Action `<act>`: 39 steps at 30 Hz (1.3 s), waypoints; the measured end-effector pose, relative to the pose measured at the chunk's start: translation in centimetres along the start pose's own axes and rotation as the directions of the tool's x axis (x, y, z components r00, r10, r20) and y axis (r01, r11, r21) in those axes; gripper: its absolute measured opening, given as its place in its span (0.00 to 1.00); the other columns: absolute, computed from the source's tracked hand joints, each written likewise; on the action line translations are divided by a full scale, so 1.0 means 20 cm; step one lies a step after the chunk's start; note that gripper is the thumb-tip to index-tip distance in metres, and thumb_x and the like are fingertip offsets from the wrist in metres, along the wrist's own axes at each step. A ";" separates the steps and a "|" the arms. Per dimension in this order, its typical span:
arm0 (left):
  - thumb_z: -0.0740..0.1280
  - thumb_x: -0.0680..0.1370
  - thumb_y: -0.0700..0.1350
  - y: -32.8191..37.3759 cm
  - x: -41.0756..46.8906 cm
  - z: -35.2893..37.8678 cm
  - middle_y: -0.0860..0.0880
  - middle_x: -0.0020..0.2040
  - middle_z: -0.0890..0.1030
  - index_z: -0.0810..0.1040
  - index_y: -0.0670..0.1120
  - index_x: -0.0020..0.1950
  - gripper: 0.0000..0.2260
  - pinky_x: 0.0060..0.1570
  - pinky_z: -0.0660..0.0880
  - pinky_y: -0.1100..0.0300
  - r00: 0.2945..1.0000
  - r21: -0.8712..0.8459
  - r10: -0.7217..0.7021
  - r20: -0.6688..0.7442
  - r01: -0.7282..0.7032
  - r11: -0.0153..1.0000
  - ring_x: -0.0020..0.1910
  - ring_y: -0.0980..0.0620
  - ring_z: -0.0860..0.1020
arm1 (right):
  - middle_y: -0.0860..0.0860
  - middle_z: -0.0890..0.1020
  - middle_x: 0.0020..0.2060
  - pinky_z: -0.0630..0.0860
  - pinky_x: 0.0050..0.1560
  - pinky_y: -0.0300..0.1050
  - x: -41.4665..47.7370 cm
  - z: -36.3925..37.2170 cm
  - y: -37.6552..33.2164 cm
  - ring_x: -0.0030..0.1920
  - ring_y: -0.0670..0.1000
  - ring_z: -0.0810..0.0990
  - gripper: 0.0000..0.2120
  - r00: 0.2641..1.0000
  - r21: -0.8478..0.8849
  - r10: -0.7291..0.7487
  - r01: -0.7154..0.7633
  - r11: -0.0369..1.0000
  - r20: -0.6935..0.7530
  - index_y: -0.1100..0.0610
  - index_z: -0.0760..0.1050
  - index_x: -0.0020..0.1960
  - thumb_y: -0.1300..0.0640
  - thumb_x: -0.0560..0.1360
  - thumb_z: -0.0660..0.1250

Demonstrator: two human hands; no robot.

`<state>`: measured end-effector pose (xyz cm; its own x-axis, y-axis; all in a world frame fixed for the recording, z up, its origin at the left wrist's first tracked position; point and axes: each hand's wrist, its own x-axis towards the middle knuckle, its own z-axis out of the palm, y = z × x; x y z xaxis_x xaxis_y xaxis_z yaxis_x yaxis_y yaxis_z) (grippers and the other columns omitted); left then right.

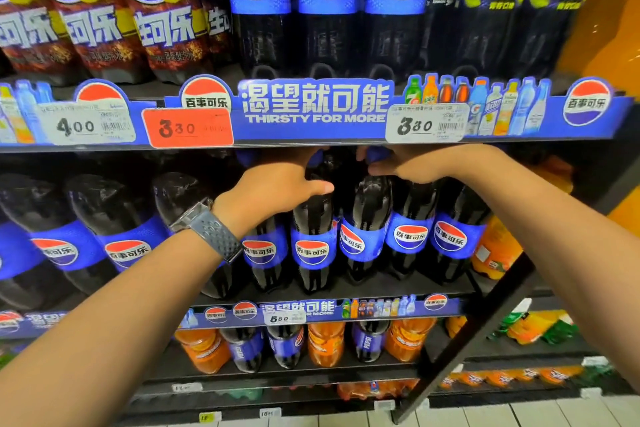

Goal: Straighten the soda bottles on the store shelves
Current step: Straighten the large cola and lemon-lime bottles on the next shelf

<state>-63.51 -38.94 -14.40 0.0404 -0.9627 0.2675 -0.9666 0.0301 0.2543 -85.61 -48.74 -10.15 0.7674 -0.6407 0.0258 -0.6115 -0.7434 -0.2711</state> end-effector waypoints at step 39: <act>0.63 0.80 0.52 0.40 0.26 0.11 0.46 0.66 0.74 0.71 0.47 0.66 0.17 0.64 0.65 0.52 0.997 -0.160 0.074 0.009 -0.071 0.984 0.64 0.43 0.71 | 0.50 0.57 0.76 0.60 0.69 0.52 -0.20 0.01 0.22 0.74 0.58 0.57 0.30 0.901 0.080 0.384 -0.375 0.924 -0.204 0.49 0.52 0.77 0.42 0.79 0.57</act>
<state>-71.55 -44.34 -12.99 -0.0333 -0.9604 0.2767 -0.9139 0.1413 0.3804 -91.36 -49.43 -11.58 0.4173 -0.9014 0.1156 -0.8371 -0.4308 -0.3373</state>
